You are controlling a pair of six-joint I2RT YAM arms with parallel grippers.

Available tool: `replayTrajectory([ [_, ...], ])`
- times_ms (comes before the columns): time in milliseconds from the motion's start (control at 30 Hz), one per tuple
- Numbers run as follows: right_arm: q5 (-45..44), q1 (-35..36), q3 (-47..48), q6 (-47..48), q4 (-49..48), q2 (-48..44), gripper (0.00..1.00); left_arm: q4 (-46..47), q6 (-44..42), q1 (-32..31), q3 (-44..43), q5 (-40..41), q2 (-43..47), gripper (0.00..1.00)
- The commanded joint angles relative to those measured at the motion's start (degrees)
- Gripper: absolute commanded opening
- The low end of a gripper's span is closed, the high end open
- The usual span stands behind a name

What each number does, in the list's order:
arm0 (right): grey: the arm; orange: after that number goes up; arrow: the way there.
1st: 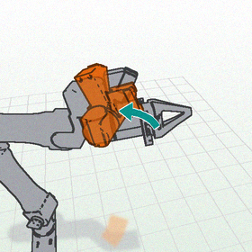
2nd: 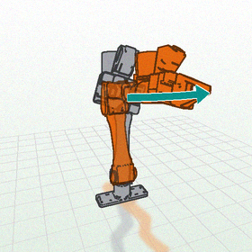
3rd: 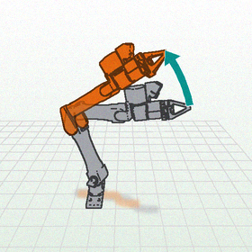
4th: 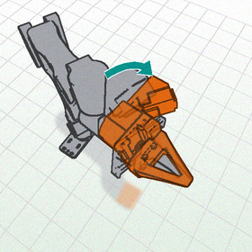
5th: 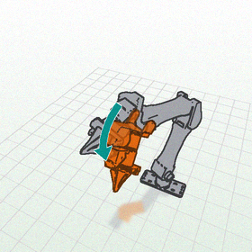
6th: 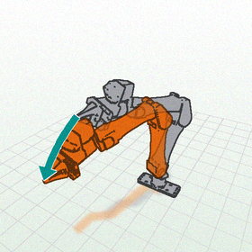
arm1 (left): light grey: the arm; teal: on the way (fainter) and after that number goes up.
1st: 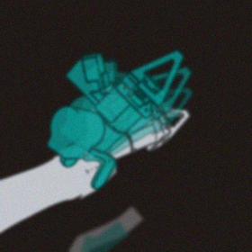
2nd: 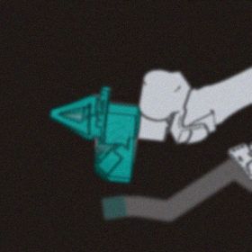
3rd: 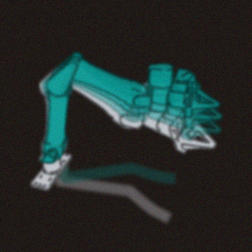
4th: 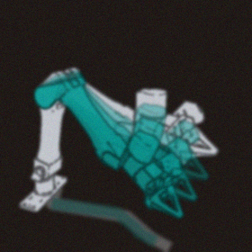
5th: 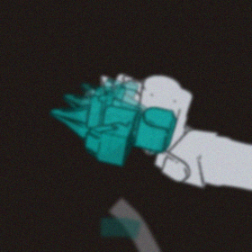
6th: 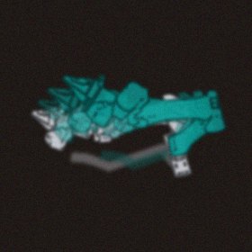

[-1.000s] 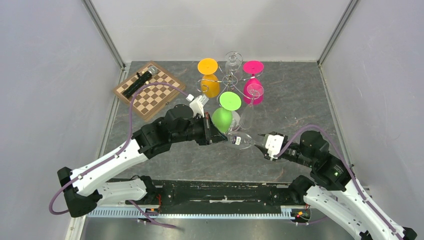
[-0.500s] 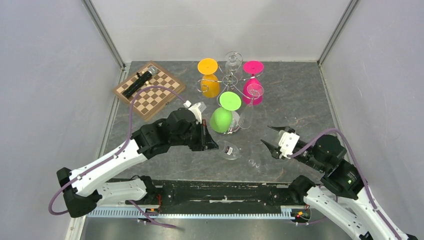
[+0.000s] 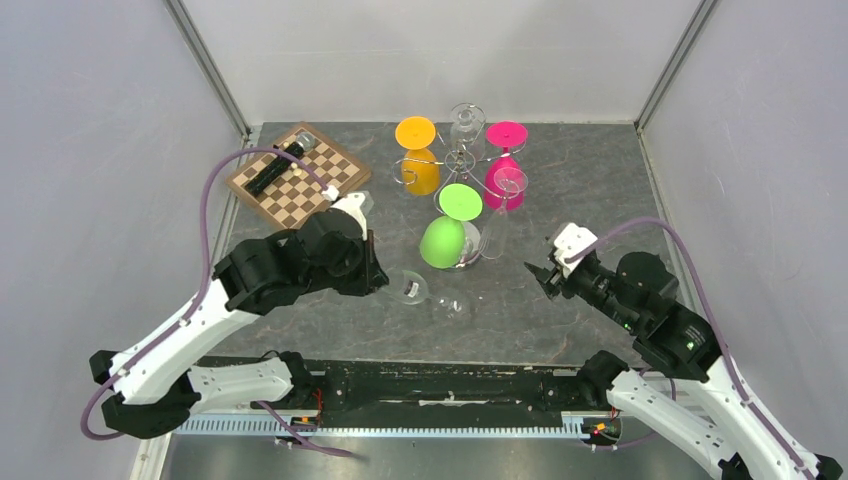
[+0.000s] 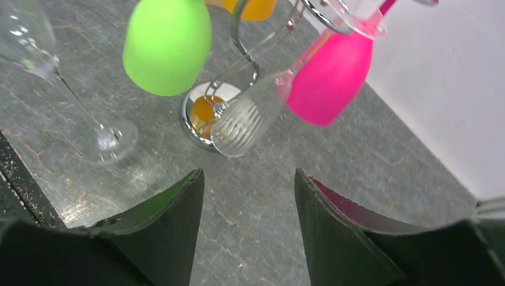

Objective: Take the wine glass off the wine glass rack
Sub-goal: Place the wine glass at the center of the board.

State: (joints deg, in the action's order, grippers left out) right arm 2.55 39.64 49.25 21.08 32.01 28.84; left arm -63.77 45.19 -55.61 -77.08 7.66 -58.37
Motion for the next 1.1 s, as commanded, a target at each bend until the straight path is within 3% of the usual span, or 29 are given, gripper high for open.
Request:
replayTrajectory([
  [0, -7.1, 0.1, 4.4, -6.9, 2.0, 3.5, 0.60, -8.0, -3.5, 0.1, -6.4, 11.2, 0.0, 0.02],
  [267, -6.1, 0.1, 9.9, -13.6, 7.9, 9.9, 0.68, -12.1, -5.9, 3.1, -11.1, 19.2, -4.6, 0.02],
  [767, -16.0, 0.1, 16.4, -31.6, 16.6, 12.3, 0.83, -3.9, -17.0, 25.3, -13.1, 8.7, -11.9, 0.02],
  [867, -13.3, 0.1, 18.9, -33.5, 20.0, 13.5, 0.98, -3.2, -18.5, 28.8, -13.6, 8.1, -14.5, 0.02],
  [1067, -13.6, 0.1, 21.2, -32.5, 23.1, 13.6, 0.98, 0.0, -20.0, 34.6, -14.3, 4.1, -18.8, 0.02],
])
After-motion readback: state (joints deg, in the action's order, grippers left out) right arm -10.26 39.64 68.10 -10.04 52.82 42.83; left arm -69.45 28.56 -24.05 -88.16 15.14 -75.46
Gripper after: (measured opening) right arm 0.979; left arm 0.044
